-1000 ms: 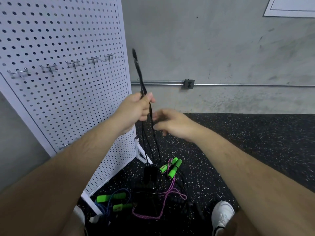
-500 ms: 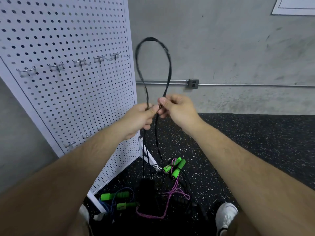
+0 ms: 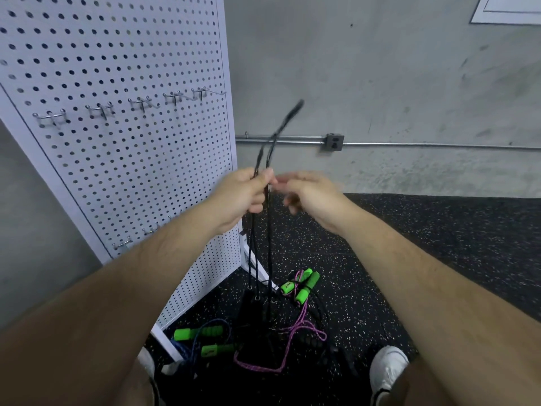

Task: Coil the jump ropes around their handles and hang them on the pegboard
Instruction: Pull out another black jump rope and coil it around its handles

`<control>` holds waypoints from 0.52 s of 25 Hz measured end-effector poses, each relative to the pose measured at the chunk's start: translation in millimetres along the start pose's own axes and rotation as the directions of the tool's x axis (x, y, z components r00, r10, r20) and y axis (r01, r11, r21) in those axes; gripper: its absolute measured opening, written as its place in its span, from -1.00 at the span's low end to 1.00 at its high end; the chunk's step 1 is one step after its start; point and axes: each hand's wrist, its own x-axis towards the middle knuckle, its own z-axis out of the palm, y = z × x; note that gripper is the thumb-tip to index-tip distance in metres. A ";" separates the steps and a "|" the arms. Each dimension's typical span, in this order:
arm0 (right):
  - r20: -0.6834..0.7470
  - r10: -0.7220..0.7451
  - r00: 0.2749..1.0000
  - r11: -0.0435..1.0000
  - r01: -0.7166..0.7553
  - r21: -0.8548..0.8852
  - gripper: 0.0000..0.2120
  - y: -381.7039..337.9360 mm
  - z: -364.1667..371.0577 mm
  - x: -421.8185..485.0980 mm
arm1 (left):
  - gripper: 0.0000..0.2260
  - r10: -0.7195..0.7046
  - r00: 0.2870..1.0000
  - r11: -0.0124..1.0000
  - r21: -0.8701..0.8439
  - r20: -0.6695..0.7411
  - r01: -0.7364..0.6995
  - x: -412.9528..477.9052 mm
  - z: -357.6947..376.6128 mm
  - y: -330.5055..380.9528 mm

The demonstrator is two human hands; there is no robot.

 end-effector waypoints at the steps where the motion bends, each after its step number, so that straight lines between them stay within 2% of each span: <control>1: 0.110 0.025 0.994 0.995 -0.014 -0.098 -0.72 2.7 3.9 -4.2 | -0.78 0.021 0.999 0.997 -0.070 -0.029 -0.023 2.3 -0.8 6.1; 2: 0.180 0.037 0.983 0.980 -0.001 -0.199 -0.69 4.9 9.7 -8.2 | -0.79 0.041 0.998 0.989 -0.138 -0.050 -0.047 3.6 -0.8 13.0; 4: 0.200 0.027 0.979 0.946 0.040 -0.321 -0.68 8.9 24.0 -12.2 | -0.81 0.081 0.994 0.968 -0.232 -0.071 -0.095 4.6 0.0 24.8; 6: 0.169 -0.002 0.986 0.947 0.056 -0.315 -0.75 12.5 33.0 -10.8 | -0.81 0.109 0.990 0.956 -0.263 -0.086 -0.128 3.9 -0.4 30.7; 8: 0.150 -0.022 0.988 0.955 0.065 -0.289 -0.91 14.5 34.1 -9.9 | -0.81 0.121 0.987 0.949 -0.279 -0.105 -0.146 4.8 -1.9 32.6; 11: 0.083 -0.037 0.996 0.948 0.061 -0.312 -0.85 7.3 26.5 -8.2 | -0.79 0.132 0.980 0.948 -0.271 -0.149 -0.169 8.6 -5.5 30.3; 13: 0.045 -0.069 0.997 0.967 0.078 -0.242 -0.87 -1.1 20.9 -5.5 | -0.75 0.109 0.987 0.981 -0.150 -0.114 -0.126 5.6 -6.1 25.2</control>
